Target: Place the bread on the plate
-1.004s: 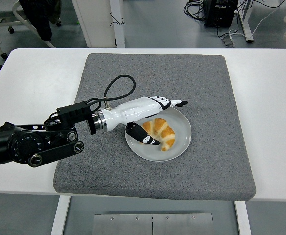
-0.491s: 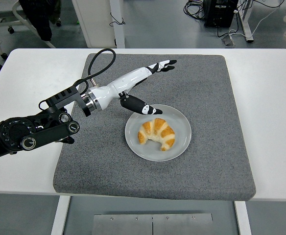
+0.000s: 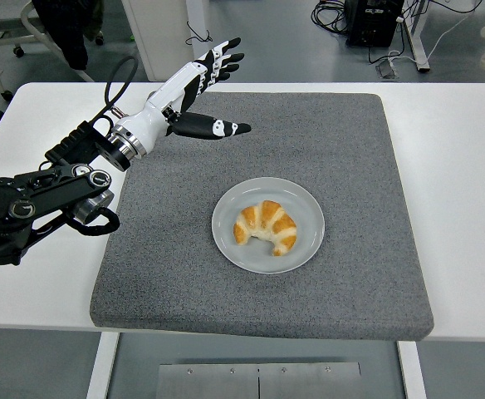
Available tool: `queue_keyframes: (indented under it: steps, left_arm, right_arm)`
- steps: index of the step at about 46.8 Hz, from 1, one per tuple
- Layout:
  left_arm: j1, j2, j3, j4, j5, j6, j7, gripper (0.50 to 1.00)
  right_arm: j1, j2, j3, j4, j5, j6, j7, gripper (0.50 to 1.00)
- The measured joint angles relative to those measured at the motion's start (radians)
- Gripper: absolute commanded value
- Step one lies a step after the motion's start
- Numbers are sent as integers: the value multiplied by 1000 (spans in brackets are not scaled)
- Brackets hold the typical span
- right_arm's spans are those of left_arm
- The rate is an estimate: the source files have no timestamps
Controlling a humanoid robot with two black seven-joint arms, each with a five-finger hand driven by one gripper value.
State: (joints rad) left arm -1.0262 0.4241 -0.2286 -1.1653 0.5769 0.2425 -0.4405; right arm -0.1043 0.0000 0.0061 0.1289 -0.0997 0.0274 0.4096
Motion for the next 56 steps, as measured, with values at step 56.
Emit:
queue_keyframes:
  steps: [56]
  left_arm:
    - [88, -165, -304, 419, -425, -182, 6, 972]
  right_arm:
    - [0, 0, 0, 2, 0, 1, 0, 1000]
